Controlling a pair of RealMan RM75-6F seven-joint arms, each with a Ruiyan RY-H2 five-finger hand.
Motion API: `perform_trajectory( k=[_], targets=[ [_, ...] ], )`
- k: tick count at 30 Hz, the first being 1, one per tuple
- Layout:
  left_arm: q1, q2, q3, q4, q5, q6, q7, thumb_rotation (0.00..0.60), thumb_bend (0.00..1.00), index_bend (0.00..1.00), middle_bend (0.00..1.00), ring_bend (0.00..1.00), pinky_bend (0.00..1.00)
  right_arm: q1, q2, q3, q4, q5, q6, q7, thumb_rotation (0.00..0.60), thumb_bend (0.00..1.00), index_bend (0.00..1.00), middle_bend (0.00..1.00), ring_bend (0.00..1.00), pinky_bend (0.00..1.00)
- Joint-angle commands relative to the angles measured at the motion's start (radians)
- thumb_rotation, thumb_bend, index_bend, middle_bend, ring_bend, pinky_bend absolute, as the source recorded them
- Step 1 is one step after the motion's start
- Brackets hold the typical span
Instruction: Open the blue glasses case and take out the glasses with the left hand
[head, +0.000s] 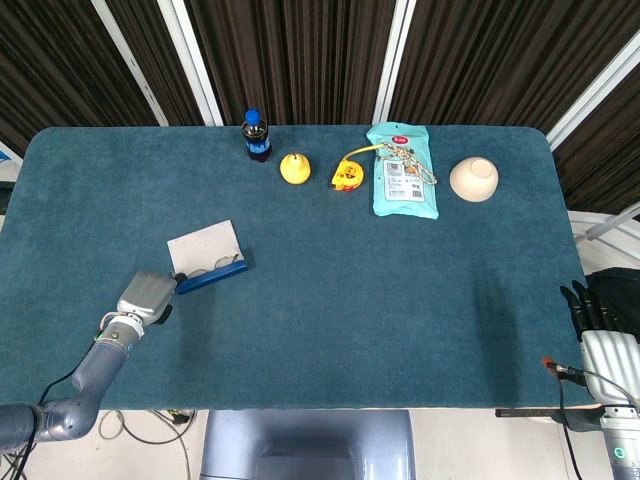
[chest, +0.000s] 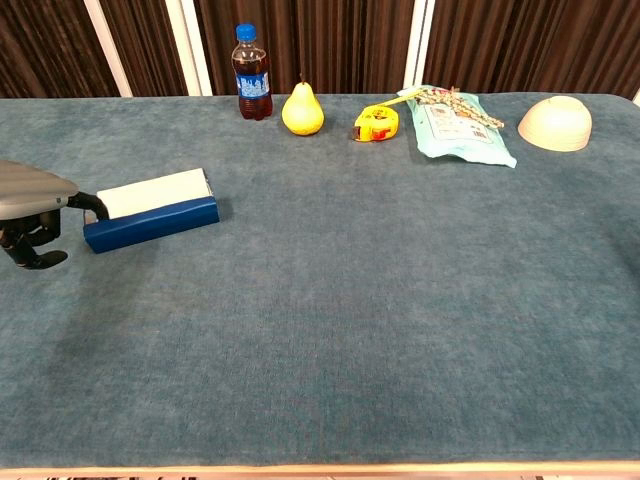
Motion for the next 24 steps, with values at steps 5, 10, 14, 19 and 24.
perform_trajectory(
  k=[5,10,14,19,24],
  targets=[
    [-0.004,0.025,0.015,-0.070,0.020,-0.014,-0.008,0.600,0.42,0.29,0.89,0.79,0.89,0.000,-0.001,0.000,0.000,-0.001,0.000,-0.002,0.600,0.17,0.00,0.00,0.00,0.21],
    [-0.009,0.030,0.018,-0.127,0.059,-0.026,-0.032,0.600,0.42,0.29,0.89,0.79,0.89,0.000,-0.001,0.000,-0.001,0.002,-0.002,-0.003,0.600,0.17,0.00,0.00,0.00,0.21],
    [-0.015,0.024,0.024,-0.161,0.088,-0.032,-0.036,0.600,0.42,0.27,0.89,0.79,0.89,0.000,-0.001,0.000,-0.002,0.001,-0.001,-0.002,0.600,0.17,0.00,0.00,0.00,0.21],
    [-0.028,0.003,0.024,-0.179,0.098,-0.032,-0.033,0.600,0.42,0.25,0.89,0.79,0.89,0.000,0.000,0.000,-0.002,0.001,-0.003,0.002,0.600,0.17,0.00,0.00,0.00,0.21],
    [-0.030,-0.010,0.006,-0.195,0.127,-0.023,-0.067,0.600,0.42,0.25,0.89,0.79,0.89,0.000,0.001,0.000,-0.003,0.001,-0.002,0.003,0.600,0.17,0.00,0.00,0.00,0.21]
  ],
)
